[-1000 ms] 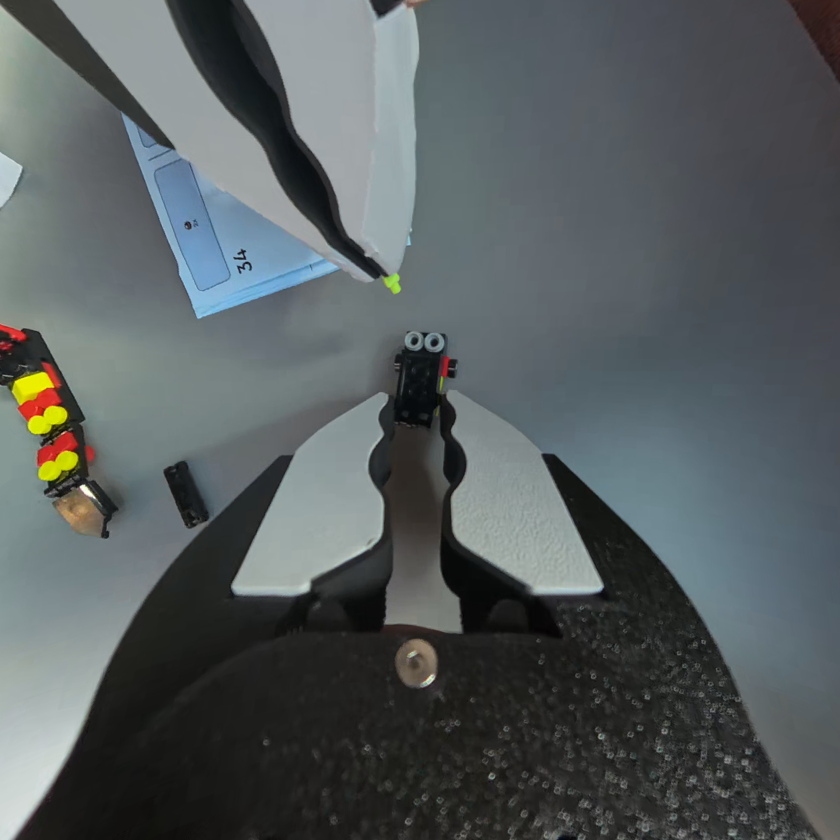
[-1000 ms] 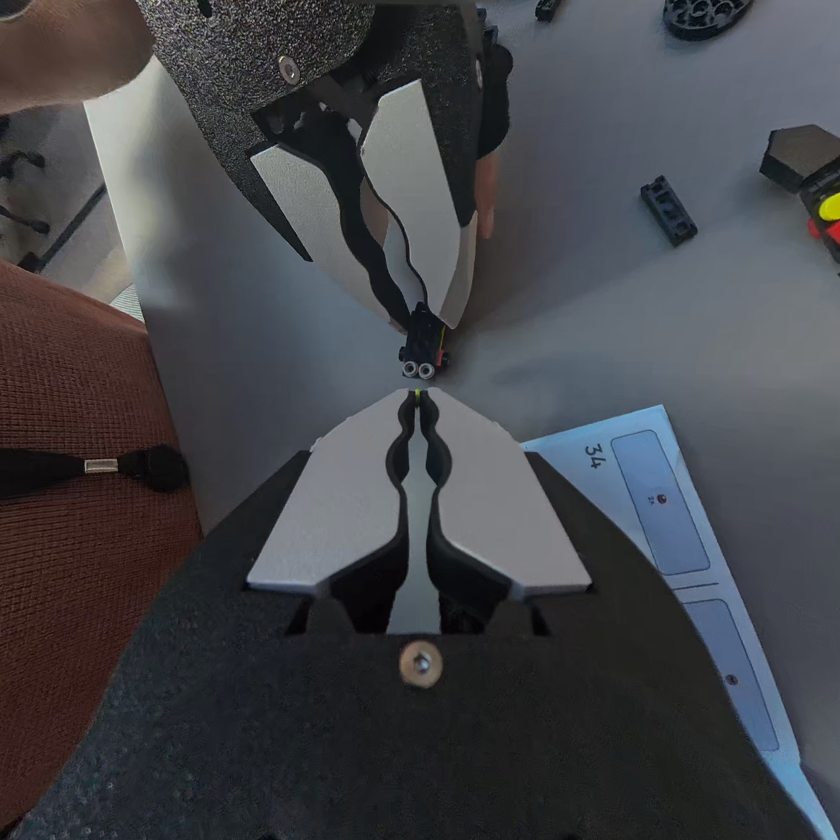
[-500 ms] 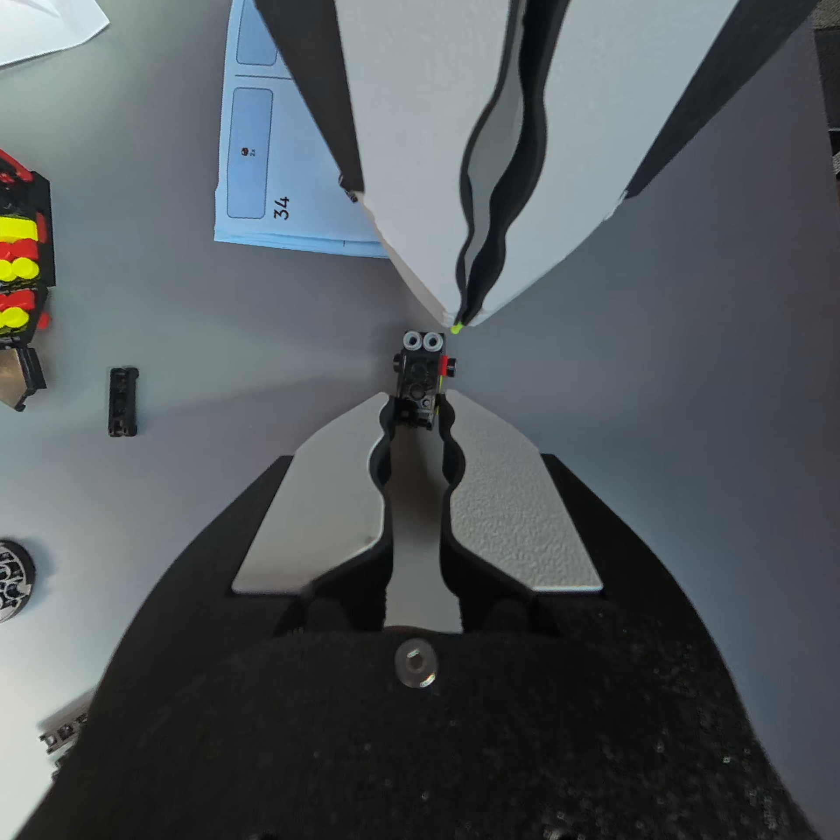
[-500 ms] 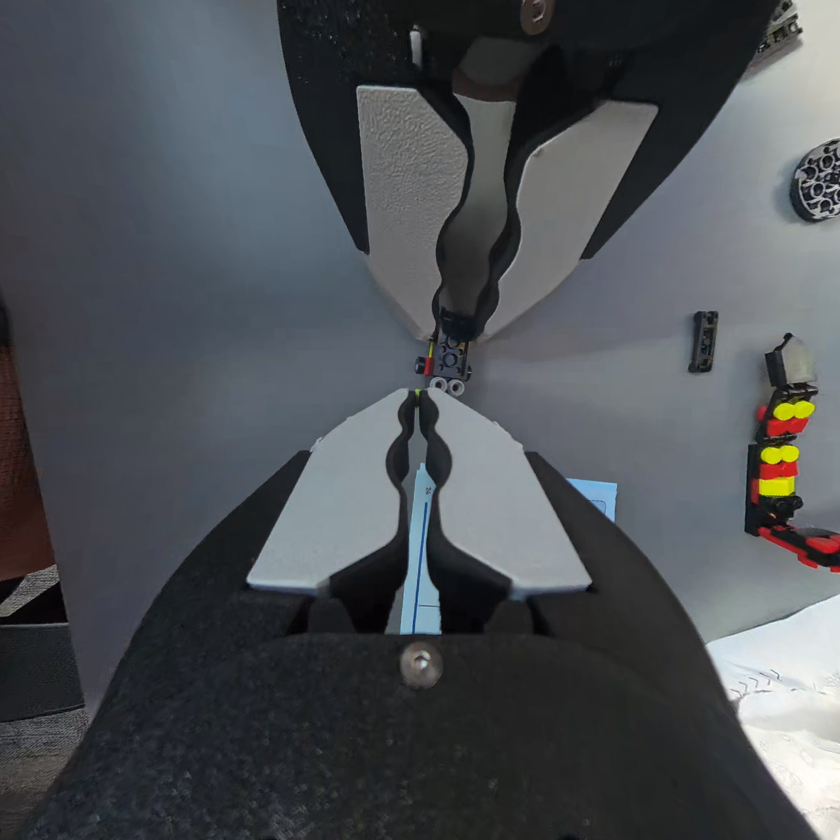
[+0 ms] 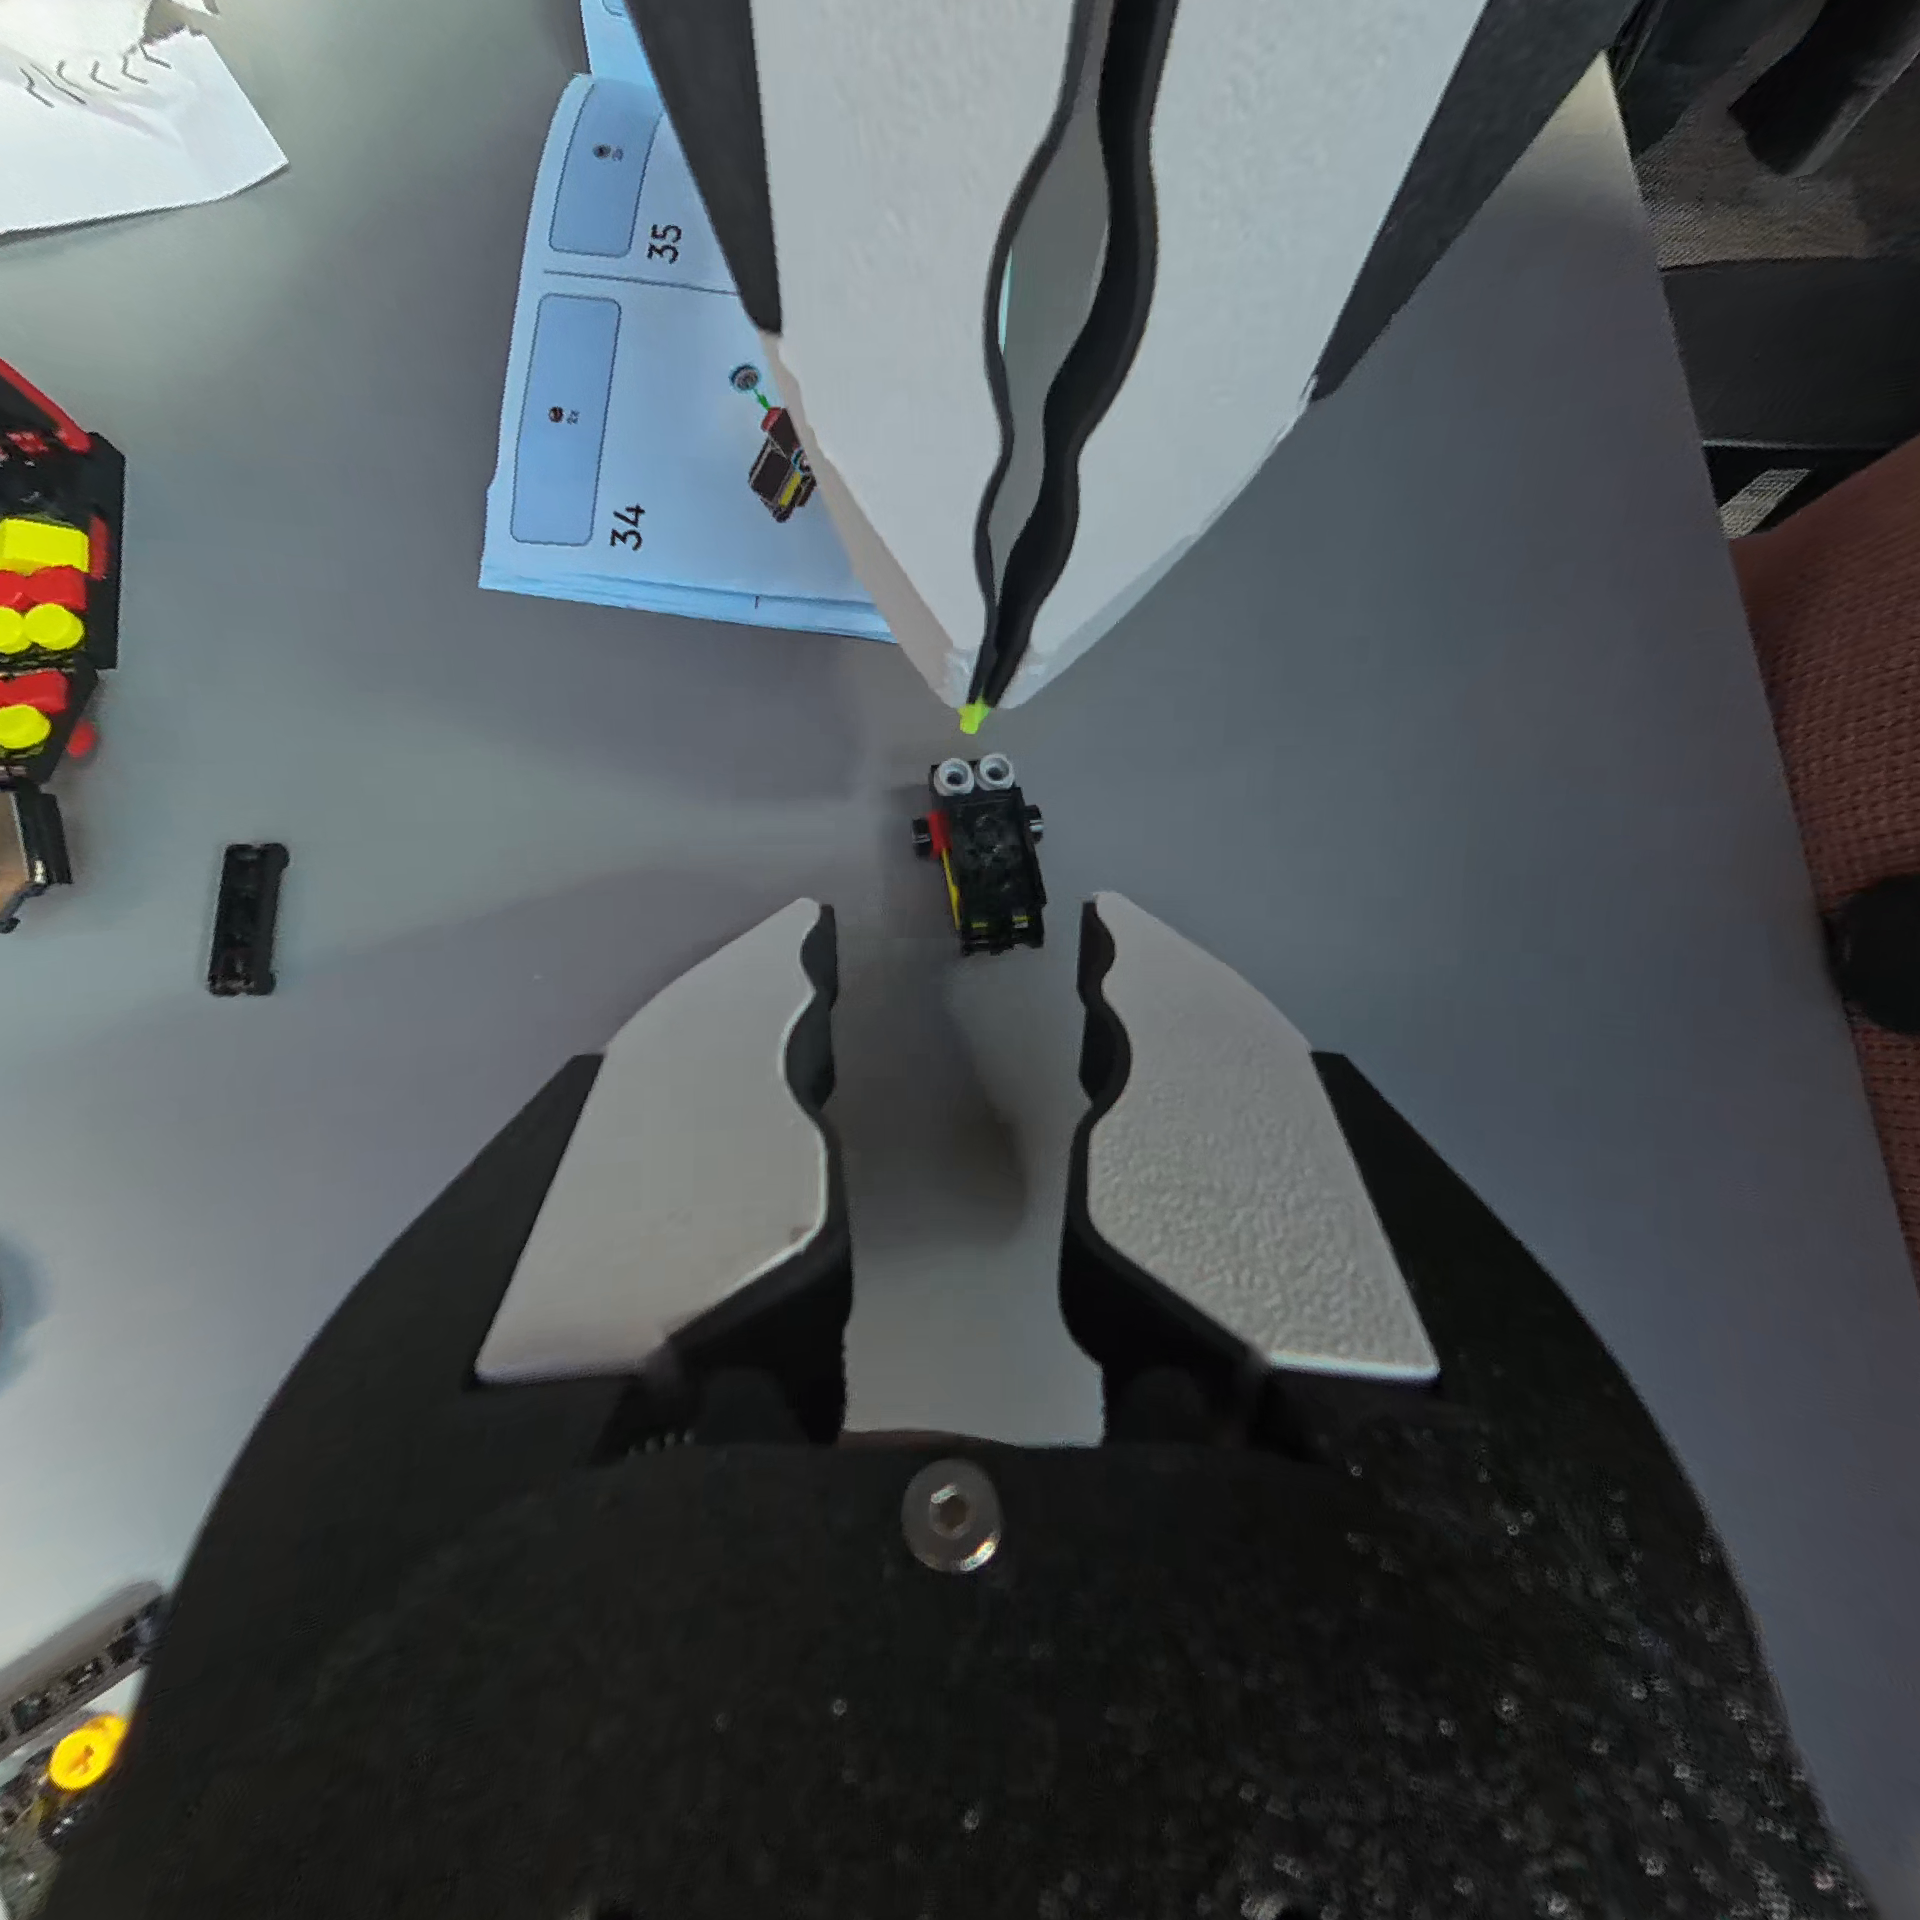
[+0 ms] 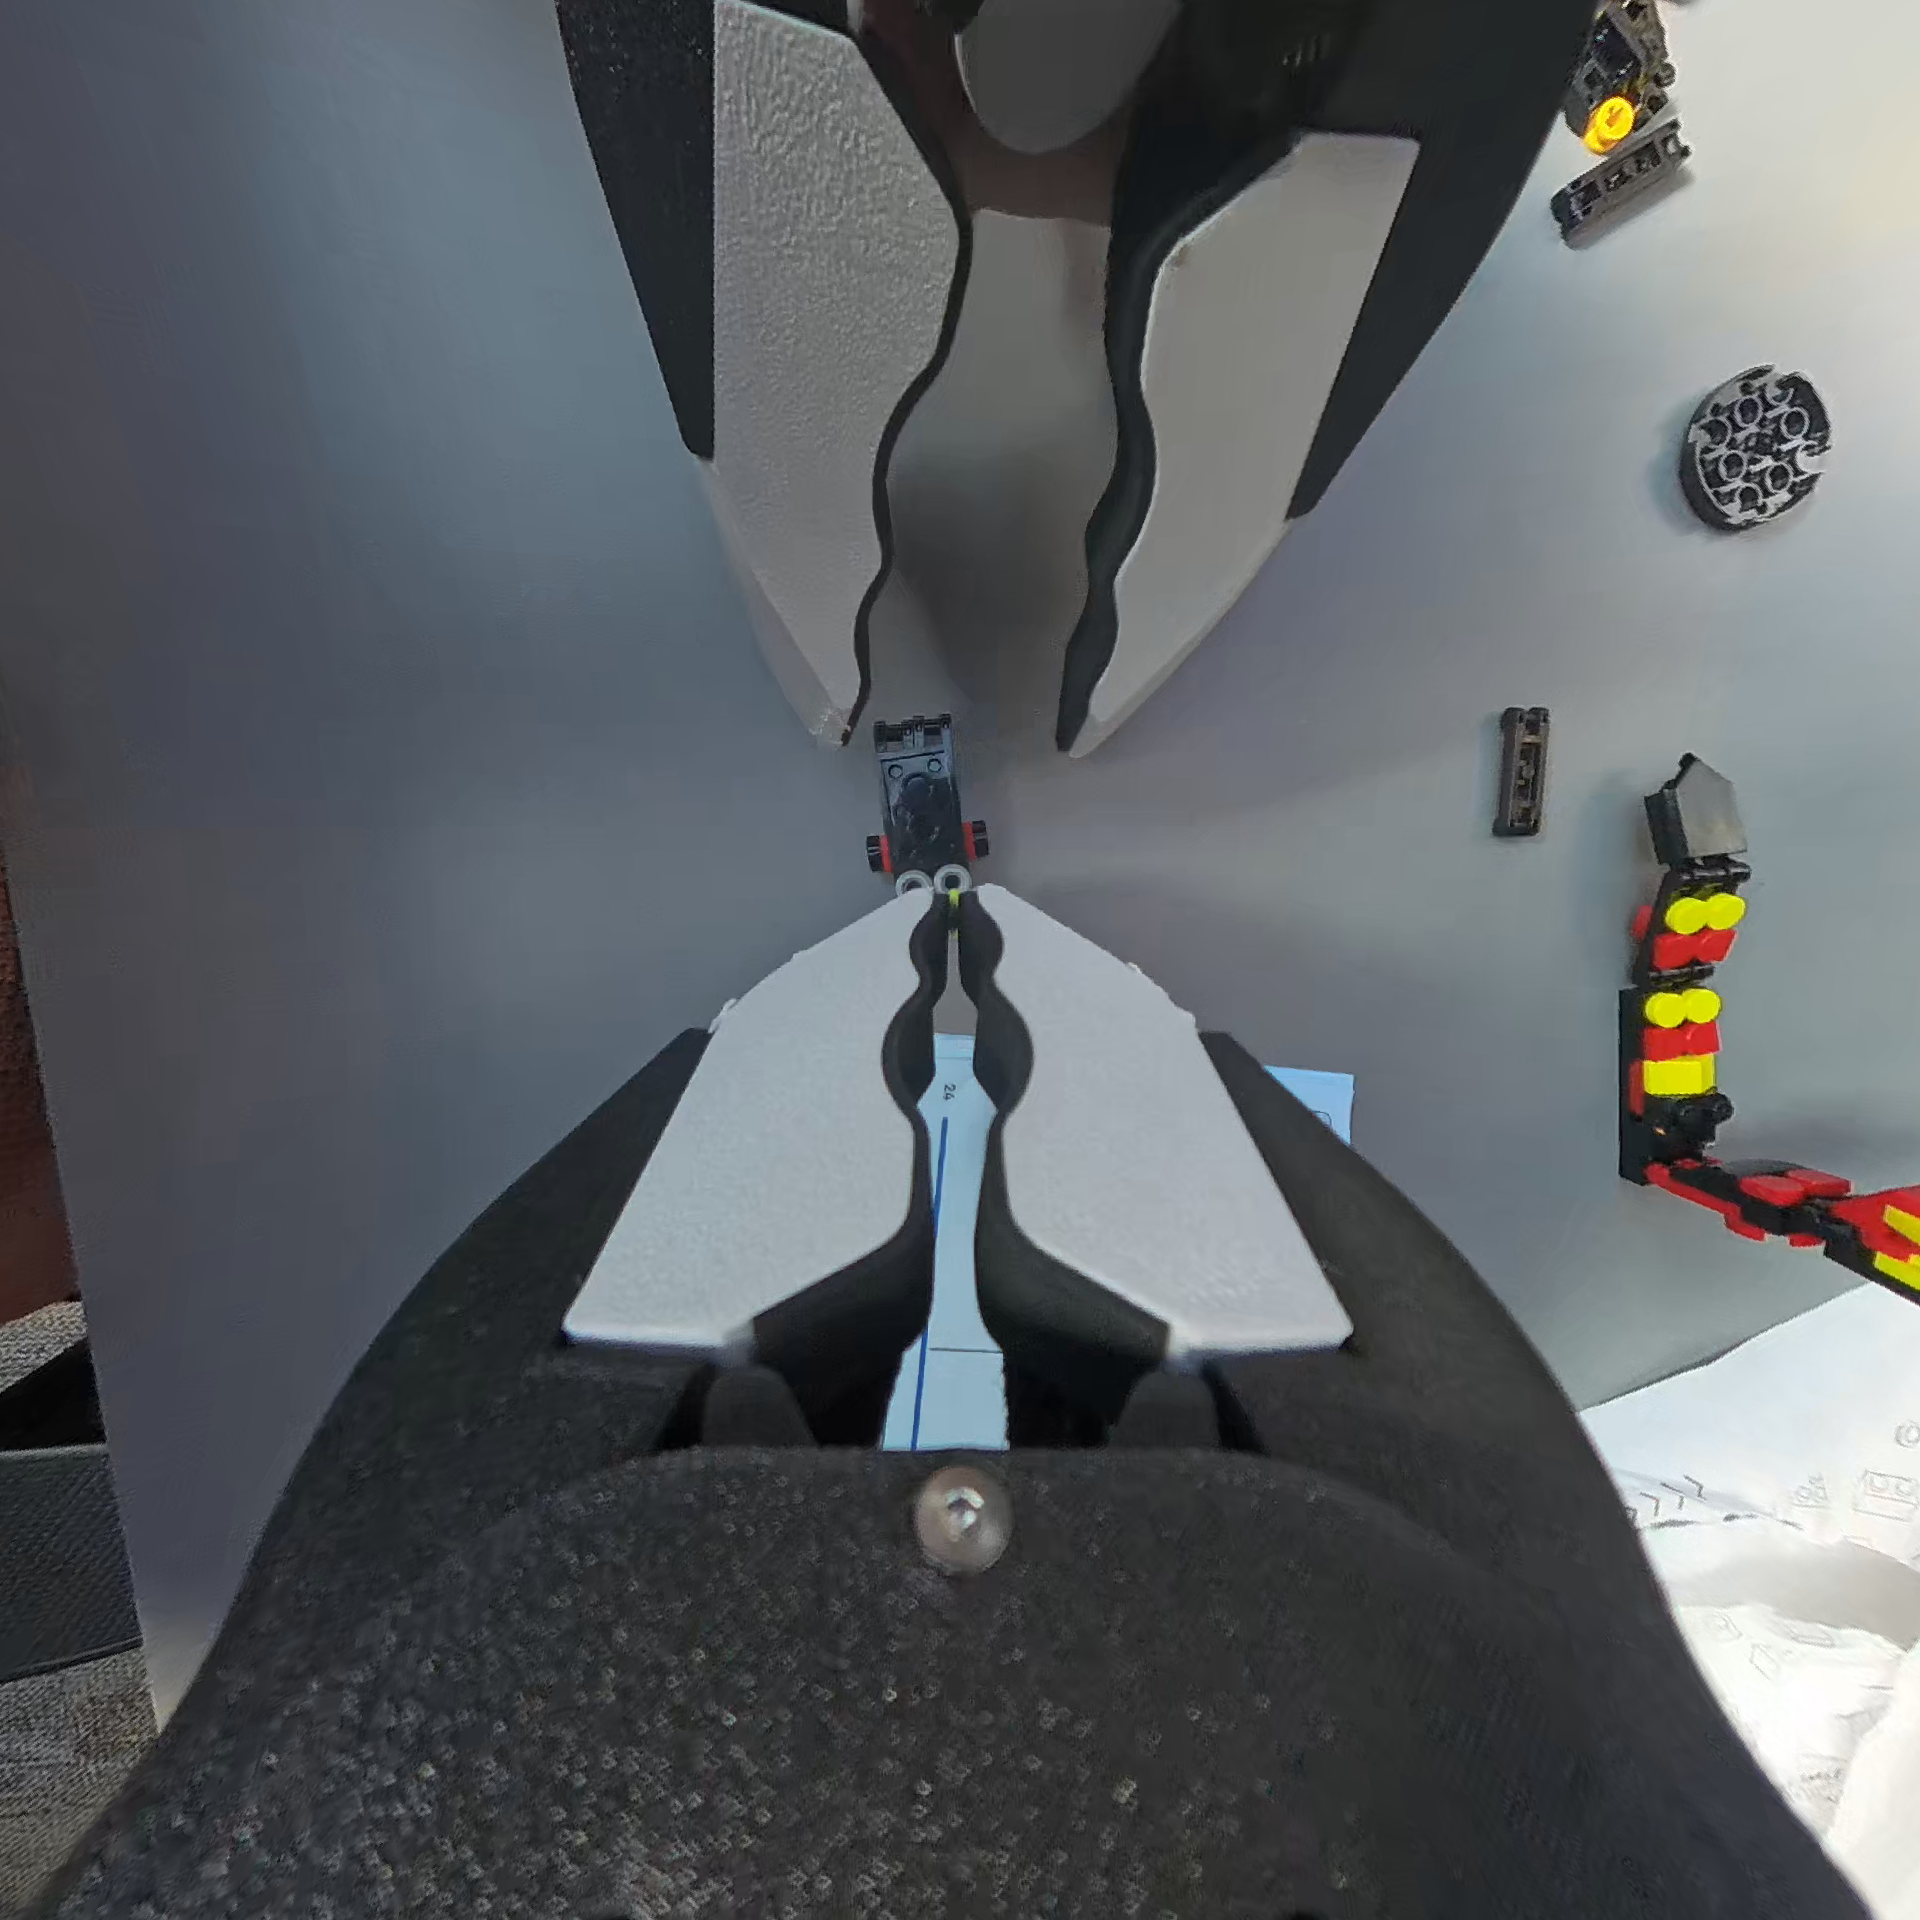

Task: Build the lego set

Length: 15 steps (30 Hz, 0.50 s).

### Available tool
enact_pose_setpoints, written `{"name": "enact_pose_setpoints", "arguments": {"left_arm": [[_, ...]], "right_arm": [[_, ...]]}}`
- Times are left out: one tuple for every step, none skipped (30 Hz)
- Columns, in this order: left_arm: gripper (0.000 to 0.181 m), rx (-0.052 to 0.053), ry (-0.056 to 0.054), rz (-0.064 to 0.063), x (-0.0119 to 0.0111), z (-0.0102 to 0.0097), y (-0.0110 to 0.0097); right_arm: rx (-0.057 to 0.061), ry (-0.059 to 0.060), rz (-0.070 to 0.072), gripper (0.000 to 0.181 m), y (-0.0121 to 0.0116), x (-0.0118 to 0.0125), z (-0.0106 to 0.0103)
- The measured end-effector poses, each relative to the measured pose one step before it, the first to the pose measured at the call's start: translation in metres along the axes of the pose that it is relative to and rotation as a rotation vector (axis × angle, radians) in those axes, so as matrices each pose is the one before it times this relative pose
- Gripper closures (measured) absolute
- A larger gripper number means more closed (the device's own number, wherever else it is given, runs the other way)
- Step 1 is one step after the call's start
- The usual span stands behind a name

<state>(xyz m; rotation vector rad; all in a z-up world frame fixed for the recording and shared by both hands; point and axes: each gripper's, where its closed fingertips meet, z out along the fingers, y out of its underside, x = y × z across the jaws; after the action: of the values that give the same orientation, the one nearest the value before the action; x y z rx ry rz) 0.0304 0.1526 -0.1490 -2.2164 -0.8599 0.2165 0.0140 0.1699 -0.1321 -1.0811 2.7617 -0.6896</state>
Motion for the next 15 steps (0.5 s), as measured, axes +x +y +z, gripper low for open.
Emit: {"name": "enact_pose_setpoints", "arguments": {"left_arm": [[0.132,-0.0123,-0.0167,0.0171,-0.00147,-0.00142,0.00165],[0.129,-0.0138,-0.0127,0.0216,-0.00074,-0.00017,0.00186],[0.126,-0.0152,-0.0165,0.0127,-0.00113,0.00147,0.00165],[0.125,-0.0108,-0.0162,-0.0022,-0.00065,0.00262,0.00020],[0.126,0.0005,-0.0108,-0.0078,0.00109,0.00295,-0.00121],[0.127,0.0093,-0.0234,-0.0130,0.00016,0.00253,-0.00163],[0.128,0.0161,-0.0274,-0.0216,-0.00029,0.00157,-0.00167],[0.130,0.0195,-0.0187,-0.0275,0.00134,0.00069,-0.00165],[0.131,0.0175,-0.0287,-0.0268,0.00049,-0.00048,-0.00104],[0.132,0.0201,-0.0375,-0.0158,-0.00035,-0.00142,-0.00133],[0.134,0.0199,-0.0324,-0.0042,0.00022,-0.00158,-0.00120],[0.137,0.0112,-0.0304,-0.0009,0.00008,-0.00067,-0.00043],[0.142,0.0071,-0.0187,0.0040,0.00138,0.00040,-0.00031],[0.147,0.0064,-0.0049,0.0057,0.00234,0.00110,-0.00036],[0.150,-0.0002,-0.0049,-0.0010,0.00077,0.00161,0.00034]], "right_arm": [[-0.0044,-0.0040,0.0004,0.180,0.00019,-0.00108,-0.00084],[0.0017,-0.0058,-0.0038,0.180,-0.00106,-0.00173,-0.00046],[-0.0039,0.0000,-0.0055,0.180,-0.00055,-0.00115,0.00013],[-0.0069,0.0119,-0.0184,0.180,-0.00026,0.00013,0.00061],[-0.0105,0.0229,-0.0342,0.180,0.00037,0.00096,0.00074],[-0.0121,0.0203,-0.0522,0.180,0.00090,-0.00034,0.00083],[-0.0052,0.0396,-0.0780,0.180,0.00008,0.00041,0.00042],[-0.0051,0.0382,-0.0761,0.180,-0.00002,-0.00080,0.00040],[-0.0077,0.0246,-0.0544,0.180,0.00020,-0.00205,0.00056],[0.0082,0.0277,-0.0356,0.180,-0.00140,-0.00074,0.00017],[0.0037,0.0197,-0.0301,0.180,-0.00031,-0.00057,0.00067],[-0.0041,0.0129,-0.0199,0.180,0.00053,-0.00023,0.00094],[-0.0097,-0.0107,-0.0059,0.180,0.00109,-0.00213,0.00159],[-0.0065,-0.0016,-0.0032,0.180,0.00080,-0.00034,0.00169],[-0.0151,-0.0049,-0.0090,0.180,0.00174,-0.00084,0.00158]]}}
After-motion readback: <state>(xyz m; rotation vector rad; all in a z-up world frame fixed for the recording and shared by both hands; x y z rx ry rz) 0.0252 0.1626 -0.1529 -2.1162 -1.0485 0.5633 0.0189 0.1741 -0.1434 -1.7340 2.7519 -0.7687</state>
